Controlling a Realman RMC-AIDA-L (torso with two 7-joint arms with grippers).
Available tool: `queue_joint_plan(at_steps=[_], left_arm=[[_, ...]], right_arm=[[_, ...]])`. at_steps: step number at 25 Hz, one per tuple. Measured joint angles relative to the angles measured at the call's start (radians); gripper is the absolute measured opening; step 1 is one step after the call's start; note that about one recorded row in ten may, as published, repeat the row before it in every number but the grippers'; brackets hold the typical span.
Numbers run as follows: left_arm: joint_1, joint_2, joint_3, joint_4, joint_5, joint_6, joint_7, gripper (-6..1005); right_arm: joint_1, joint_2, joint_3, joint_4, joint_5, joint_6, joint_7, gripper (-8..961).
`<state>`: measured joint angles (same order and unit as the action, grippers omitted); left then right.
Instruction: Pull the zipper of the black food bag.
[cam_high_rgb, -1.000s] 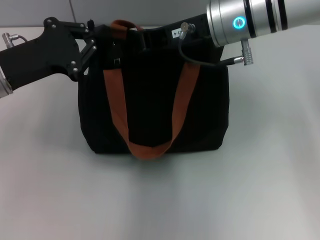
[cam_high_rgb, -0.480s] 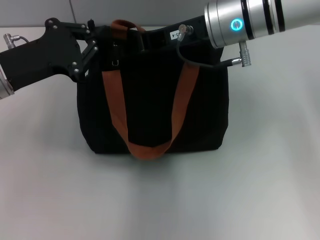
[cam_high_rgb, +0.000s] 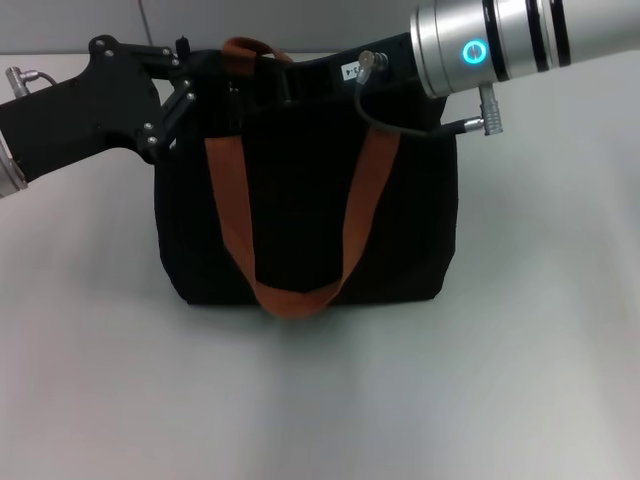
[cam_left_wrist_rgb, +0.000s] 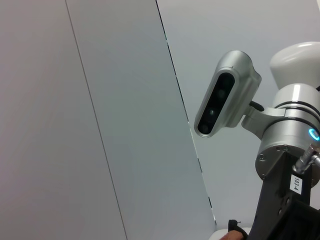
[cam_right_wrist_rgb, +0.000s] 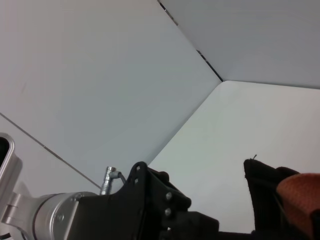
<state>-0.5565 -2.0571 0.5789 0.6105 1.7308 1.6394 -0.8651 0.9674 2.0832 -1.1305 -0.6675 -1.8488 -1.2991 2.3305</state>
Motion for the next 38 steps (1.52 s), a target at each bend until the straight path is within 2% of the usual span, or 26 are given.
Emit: queue_joint_plan(at_steps=[9, 25, 32, 38], left_arm=[[0.006, 0.004, -0.003, -0.001, -0.003, -0.003, 0.000, 39], [0.018, 0.005, -0.004, -0.006, -0.015, -0.014, 0.005, 39], [0.023, 0.007, -0.015, -0.010, -0.017, -0.017, 0.006, 40], [0.026, 0.004, -0.016, -0.011, -0.017, -0.029, 0.009, 40]], right_arm=[[-0.044, -0.002, -0.006, -0.081, -0.007, -0.011, 0.032, 2], [-0.060, -0.003, -0.029, -0.128, -0.040, -0.014, 0.077, -1], [-0.132, -0.003, -0.030, -0.237, -0.078, -0.030, 0.135, -1], [-0.224, -0.002, -0.027, -0.374, -0.136, -0.055, 0.204, -1]])
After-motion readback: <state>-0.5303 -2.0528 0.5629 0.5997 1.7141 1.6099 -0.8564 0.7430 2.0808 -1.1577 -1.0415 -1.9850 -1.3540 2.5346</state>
